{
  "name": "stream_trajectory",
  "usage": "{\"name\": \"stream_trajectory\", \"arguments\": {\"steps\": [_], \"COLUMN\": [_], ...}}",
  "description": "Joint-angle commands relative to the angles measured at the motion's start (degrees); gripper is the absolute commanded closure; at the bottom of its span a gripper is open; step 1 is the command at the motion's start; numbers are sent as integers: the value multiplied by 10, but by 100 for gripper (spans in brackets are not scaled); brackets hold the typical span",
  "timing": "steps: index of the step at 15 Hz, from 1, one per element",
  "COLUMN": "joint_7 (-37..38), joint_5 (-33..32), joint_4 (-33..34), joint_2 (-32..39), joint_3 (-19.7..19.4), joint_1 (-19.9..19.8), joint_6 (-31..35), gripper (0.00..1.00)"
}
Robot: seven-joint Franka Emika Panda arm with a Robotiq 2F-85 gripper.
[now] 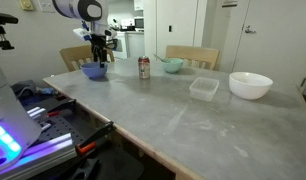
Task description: Move the can to the left, then move the plastic box and the bowl to the right
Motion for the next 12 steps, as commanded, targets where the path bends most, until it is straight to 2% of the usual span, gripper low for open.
{"name": "stream_trajectory", "arguments": {"steps": [1,4,5,7,12], "joint_7": [-13,-14,-15,-16,-23], "joint_5": [12,8,8,8,11], "joint_4": [17,16,16,14,10], "joint_2": [28,36,39,40,43], "joint_3": [-7,-15,-17,-19,-18], "joint_1": [-4,-6,-7,-8,-11], "joint_6": [14,21,22,20,16], "gripper": [0,0,6,34,70]}}
